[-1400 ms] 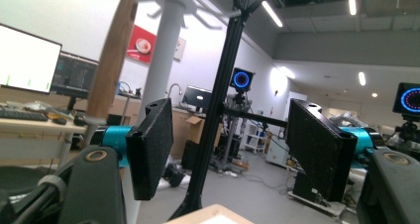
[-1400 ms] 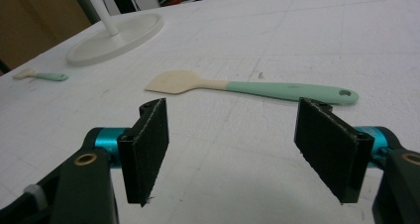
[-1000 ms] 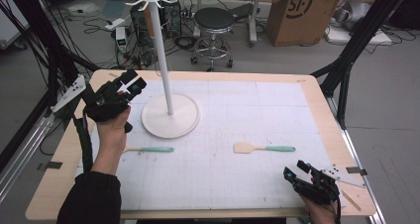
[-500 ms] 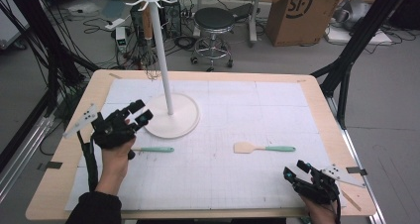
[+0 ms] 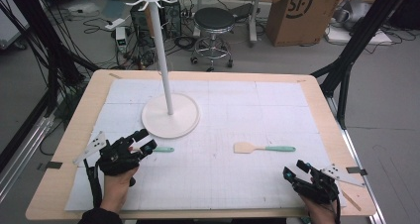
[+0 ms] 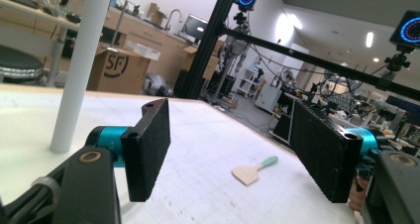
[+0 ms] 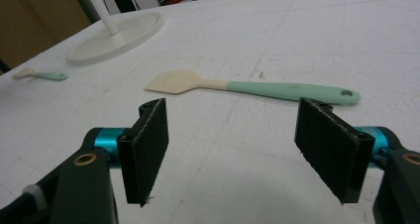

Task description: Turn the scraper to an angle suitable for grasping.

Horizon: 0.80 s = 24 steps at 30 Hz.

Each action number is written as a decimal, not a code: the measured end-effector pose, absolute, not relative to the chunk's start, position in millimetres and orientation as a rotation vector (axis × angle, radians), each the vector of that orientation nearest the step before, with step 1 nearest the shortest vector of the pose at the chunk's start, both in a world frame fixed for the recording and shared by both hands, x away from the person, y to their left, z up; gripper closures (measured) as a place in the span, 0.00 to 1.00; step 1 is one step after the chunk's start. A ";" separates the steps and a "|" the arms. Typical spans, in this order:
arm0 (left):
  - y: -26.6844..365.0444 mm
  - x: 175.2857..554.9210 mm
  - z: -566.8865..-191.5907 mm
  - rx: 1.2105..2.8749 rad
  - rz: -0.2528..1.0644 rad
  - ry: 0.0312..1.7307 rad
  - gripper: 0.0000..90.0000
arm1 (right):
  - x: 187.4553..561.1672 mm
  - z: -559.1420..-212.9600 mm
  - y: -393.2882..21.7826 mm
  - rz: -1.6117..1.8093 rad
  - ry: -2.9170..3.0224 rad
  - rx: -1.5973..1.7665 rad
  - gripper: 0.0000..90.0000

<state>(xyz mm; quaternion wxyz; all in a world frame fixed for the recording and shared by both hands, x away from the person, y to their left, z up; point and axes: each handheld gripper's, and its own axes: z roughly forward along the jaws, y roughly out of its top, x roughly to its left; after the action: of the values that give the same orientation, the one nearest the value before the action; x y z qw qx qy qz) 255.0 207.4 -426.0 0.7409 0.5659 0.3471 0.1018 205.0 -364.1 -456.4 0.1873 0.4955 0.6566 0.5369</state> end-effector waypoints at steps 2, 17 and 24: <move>207.0 251.8 -428.9 1.240 0.231 0.782 0.37 | 204.6 -456.5 -364.0 1.508 1.847 1.389 0.32; 195.7 242.8 -444.0 1.403 0.235 0.856 0.38 | 204.6 -456.1 -361.4 1.482 1.846 1.407 0.34; 194.2 240.4 -448.1 1.450 0.277 0.858 0.37 | 207.6 -455.3 -360.0 1.495 1.846 1.406 0.33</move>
<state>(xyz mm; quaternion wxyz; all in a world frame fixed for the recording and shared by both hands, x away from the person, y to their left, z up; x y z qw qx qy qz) 240.4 194.2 -448.1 0.6570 0.6401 0.3789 0.1223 207.6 -360.0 -455.3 0.1895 0.5001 0.6567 0.5317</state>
